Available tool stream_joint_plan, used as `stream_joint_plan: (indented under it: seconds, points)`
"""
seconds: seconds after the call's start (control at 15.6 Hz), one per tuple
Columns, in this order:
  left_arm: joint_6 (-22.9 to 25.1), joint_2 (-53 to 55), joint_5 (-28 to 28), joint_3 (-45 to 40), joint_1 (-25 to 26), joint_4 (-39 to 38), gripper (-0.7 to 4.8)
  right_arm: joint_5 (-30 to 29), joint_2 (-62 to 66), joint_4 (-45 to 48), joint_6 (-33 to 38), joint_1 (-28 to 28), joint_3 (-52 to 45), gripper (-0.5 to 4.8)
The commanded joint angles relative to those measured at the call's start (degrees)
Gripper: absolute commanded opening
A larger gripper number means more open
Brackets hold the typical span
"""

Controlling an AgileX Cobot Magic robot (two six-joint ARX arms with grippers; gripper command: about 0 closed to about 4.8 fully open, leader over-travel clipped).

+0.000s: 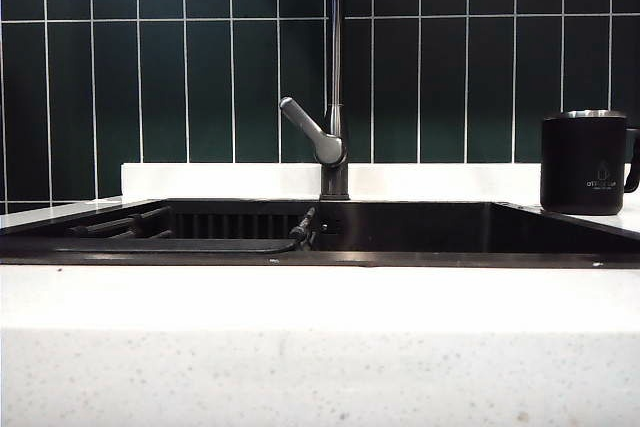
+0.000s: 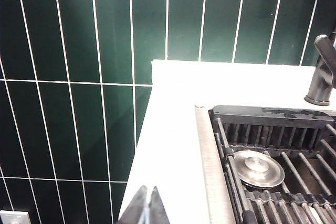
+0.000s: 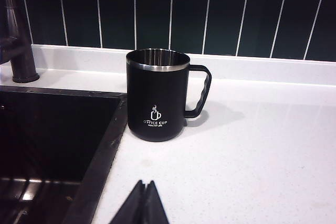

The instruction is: Pick up the mug next to the sink, go to the faucet to get some water, pour the water into the sink, and finally put the mug back to its place.

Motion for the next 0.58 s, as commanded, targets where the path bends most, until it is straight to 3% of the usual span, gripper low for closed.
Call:
stream_joint_plan:
  seconds: [0.06, 0.38, 0.58]
  points:
    - [0.24, 0.00, 0.07, 0.22, 0.22, 0.68, -0.05, -0.02, -0.17, 0.83, 0.28, 0.00, -0.33, -0.04]
    - [0.20, 0.00, -0.15, 0.22, 0.26, 0.70, -0.05, -0.02, -0.17, 0.85, 0.28, 0.00, -0.33, -0.04]
    - [-1.64, 0.00, 1.81, 0.24, 0.26, 0.59, -0.05, 2.49, -0.17, 2.93, 10.71, 0.04, -0.17, -0.04]
